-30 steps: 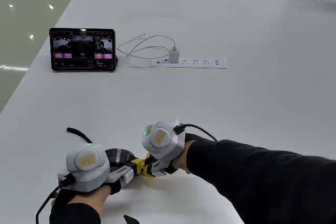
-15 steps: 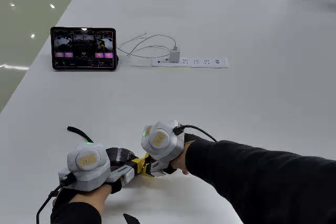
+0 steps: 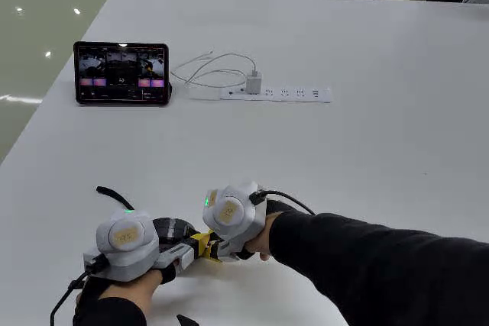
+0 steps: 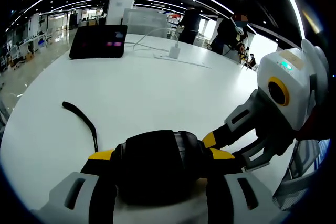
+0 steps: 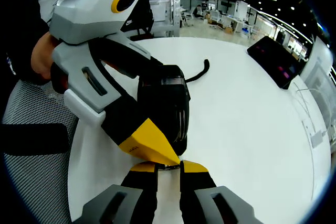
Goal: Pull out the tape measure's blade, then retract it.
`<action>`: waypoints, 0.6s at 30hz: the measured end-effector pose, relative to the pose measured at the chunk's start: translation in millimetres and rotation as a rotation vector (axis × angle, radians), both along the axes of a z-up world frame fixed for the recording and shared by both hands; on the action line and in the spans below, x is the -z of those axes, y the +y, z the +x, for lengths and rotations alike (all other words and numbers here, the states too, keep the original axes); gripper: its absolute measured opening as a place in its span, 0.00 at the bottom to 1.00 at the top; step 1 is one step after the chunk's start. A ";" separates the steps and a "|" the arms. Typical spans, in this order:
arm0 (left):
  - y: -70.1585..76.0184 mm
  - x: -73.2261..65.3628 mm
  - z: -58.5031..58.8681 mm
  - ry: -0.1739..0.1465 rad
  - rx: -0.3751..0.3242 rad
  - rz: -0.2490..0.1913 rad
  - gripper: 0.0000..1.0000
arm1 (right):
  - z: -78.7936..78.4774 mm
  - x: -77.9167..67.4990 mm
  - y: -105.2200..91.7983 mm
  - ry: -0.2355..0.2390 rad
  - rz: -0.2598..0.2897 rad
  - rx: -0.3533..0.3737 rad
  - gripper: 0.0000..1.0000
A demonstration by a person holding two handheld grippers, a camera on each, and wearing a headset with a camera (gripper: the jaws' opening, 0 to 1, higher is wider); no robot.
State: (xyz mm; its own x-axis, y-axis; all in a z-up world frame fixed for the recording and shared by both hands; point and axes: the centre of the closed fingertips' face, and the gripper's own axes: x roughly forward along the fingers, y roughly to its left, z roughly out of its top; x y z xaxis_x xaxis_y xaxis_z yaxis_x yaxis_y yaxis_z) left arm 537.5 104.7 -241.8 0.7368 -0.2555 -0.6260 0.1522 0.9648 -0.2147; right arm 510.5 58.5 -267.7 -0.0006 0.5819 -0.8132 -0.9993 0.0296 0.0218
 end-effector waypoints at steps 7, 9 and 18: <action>2.5 -8.0 0.4 -0.012 0.011 -0.001 0.63 | 2.3 -8.1 0.2 0.001 0.025 0.029 0.13; 3.9 -10.7 0.6 -0.017 0.016 -0.003 0.62 | 2.8 -12.5 -0.4 -0.002 0.038 0.039 0.13; 7.9 -19.6 2.3 -0.037 0.056 0.000 0.65 | 5.7 -16.2 -19.7 0.004 0.042 0.104 0.15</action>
